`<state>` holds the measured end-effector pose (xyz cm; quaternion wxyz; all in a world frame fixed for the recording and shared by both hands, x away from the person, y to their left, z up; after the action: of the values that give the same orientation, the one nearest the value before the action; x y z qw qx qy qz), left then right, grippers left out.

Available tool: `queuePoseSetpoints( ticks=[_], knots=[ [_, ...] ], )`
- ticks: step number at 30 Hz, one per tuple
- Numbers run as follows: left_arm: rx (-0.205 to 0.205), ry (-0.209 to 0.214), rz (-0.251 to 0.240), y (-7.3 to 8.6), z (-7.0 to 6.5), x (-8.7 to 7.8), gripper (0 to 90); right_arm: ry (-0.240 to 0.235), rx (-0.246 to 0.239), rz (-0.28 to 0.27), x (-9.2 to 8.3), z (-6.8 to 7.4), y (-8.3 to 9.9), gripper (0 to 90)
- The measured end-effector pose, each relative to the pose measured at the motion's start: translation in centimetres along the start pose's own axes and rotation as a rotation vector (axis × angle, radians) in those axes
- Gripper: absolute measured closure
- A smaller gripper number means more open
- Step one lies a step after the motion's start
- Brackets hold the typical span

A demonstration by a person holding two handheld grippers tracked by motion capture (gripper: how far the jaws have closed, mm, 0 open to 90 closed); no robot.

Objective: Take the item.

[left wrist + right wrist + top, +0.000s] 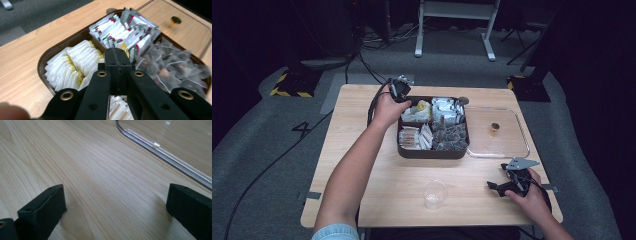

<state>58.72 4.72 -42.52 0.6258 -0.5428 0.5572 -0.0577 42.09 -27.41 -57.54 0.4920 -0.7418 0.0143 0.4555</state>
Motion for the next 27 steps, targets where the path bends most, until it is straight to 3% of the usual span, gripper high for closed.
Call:
queuePoseSetpoints(
  ticks=[5,11,17,27],
  knots=[
    [0.023,0.033,-0.038,0.2,-1.4,-2.1,90.0,0.000,0.000,0.000,0.0,0.0,0.0,2.6],
    [0.062,0.089,-0.076,0.6,-3.9,-4.4,90.0,0.000,0.000,0.000,0.0,0.0,0.0,2.6],
    [0.138,0.122,-0.087,1.9,-6.9,-6.4,90.0,0.000,0.000,0.000,0.0,0.0,0.0,2.6],
    [0.198,0.202,-0.126,4.4,-11.4,-9.3,90.0,0.000,0.000,0.000,0.0,0.0,0.0,2.6]
  ],
)
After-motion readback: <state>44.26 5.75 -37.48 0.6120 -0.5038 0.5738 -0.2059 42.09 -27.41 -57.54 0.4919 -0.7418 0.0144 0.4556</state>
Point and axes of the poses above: each handheld gripper's, and its own axes: x roughly forward along the jaws, y roughly out of its underside, z roughly to its left, the point moved 10 cm from there along x, roughly forward along the jaws, and after that the axes turned 8 degrees about y, right-handed, at the moved point
